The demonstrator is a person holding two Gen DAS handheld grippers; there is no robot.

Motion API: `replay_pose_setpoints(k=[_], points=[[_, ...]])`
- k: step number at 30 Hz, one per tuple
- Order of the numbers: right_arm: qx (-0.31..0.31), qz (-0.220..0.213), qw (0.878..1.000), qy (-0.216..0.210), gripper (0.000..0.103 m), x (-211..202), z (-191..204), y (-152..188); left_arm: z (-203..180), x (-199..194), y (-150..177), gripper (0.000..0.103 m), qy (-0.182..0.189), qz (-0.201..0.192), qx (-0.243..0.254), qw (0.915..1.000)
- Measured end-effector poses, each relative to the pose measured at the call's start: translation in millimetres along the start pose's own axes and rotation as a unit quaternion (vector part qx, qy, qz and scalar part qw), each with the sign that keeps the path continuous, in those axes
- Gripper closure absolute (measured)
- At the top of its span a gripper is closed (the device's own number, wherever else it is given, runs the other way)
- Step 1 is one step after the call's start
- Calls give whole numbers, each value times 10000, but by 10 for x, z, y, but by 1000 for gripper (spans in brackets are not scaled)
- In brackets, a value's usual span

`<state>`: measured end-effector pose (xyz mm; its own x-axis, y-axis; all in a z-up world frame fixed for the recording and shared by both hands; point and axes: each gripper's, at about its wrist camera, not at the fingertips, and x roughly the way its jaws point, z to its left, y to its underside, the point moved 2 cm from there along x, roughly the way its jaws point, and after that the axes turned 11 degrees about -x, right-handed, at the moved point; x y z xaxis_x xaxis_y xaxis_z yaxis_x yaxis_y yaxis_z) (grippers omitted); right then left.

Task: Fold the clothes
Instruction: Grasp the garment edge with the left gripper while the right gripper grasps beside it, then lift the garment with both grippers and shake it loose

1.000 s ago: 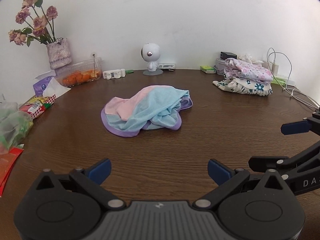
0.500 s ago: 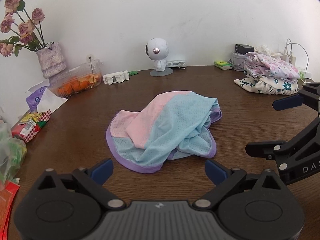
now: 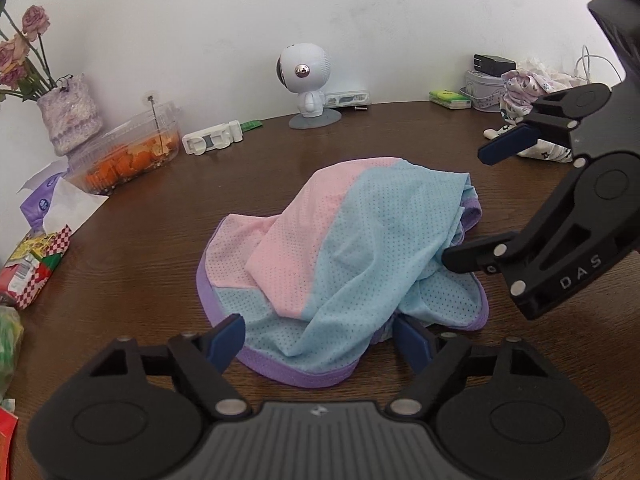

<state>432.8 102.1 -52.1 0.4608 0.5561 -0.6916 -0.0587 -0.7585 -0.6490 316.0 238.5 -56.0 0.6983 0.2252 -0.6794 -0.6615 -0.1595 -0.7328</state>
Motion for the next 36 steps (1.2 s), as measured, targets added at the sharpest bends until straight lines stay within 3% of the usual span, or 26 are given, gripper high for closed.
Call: replay_pose_setpoints(k=[1, 3, 5, 6, 8, 11, 13, 24, 36], points=[[-10, 3, 10000, -23, 7, 38, -28, -15, 9, 14, -14, 29, 44, 0, -8, 10000], [28, -39, 9999, -89, 20, 66, -54, -35, 24, 37, -46, 46, 156, 20, -47, 9999], [69, -83, 9998, -157, 47, 91, -78, -54, 40, 63, -74, 59, 256, 54, -107, 9996], [89, -105, 9997, -190, 53, 104, -90, -63, 47, 74, -85, 67, 290, 58, -129, 9995], [130, -149, 9995, -258, 71, 129, -115, -82, 63, 94, -109, 76, 364, 70, -178, 9992], [158, -227, 9990, -342, 89, 136, -136, -94, 80, 105, -131, 86, 454, 29, -192, 9988], [118, -257, 9991, -318, 93, 92, -120, -106, 86, 89, -137, 92, 558, -22, -207, 9982], [-108, -410, 9989, -174, 96, -157, -30, -170, 153, -74, -236, 95, 813, -209, -433, 9955], [-267, -679, 9970, 265, 97, -780, 21, -300, 39, -663, -431, 98, 990, -711, -511, 9912]])
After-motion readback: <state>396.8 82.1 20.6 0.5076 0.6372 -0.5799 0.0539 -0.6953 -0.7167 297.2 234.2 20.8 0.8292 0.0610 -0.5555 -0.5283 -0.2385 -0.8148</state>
